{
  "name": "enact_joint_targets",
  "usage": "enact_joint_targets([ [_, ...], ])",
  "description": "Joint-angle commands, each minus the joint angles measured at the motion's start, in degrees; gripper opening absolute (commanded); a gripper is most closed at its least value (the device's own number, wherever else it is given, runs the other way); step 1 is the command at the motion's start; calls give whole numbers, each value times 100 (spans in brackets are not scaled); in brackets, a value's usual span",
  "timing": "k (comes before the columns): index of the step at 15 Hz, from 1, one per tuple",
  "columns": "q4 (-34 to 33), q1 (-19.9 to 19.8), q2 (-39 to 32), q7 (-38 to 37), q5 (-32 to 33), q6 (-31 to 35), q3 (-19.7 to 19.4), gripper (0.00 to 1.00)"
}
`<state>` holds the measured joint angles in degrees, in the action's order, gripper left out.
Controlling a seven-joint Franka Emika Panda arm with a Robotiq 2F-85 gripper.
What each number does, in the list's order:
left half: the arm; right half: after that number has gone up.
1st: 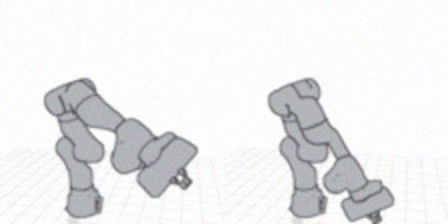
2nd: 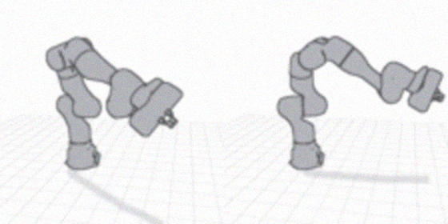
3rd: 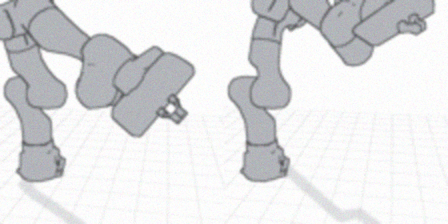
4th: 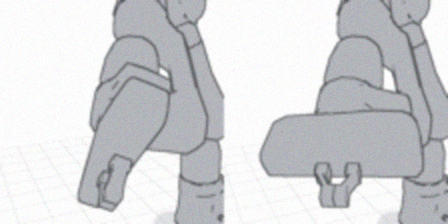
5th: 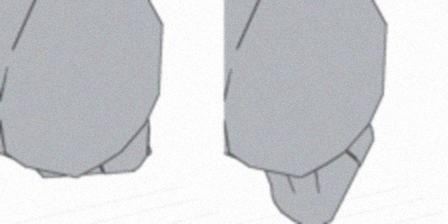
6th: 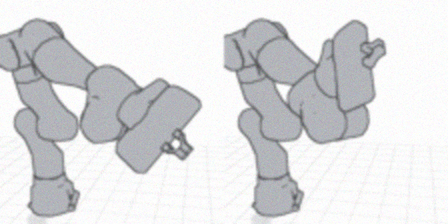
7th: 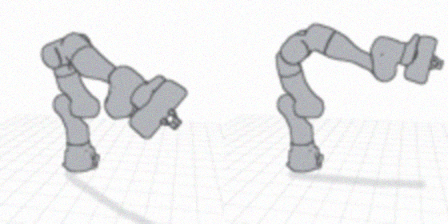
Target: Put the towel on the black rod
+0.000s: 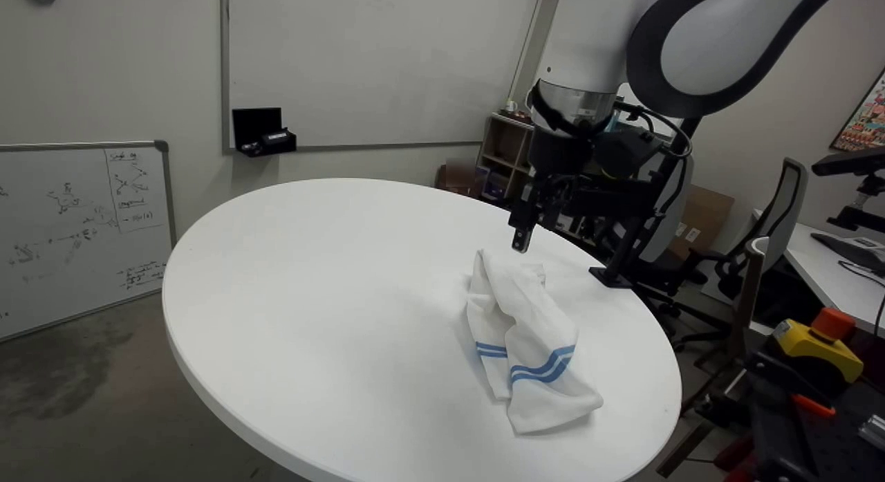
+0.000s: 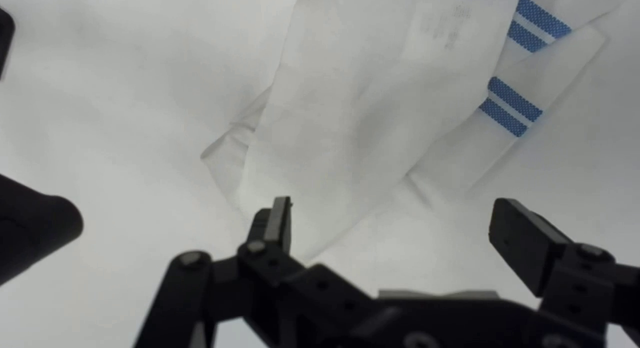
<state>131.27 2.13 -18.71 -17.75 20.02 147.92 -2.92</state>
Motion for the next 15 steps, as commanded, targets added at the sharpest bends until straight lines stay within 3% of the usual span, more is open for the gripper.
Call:
enact_joint_targets([
  [1,16,362,-130,-252,300,439,-252,100],
  [5,-11,649,-299,-653,506,311,-533,100],
  [15,-276,1008,-1114,-1092,379,845,-933,100],
])
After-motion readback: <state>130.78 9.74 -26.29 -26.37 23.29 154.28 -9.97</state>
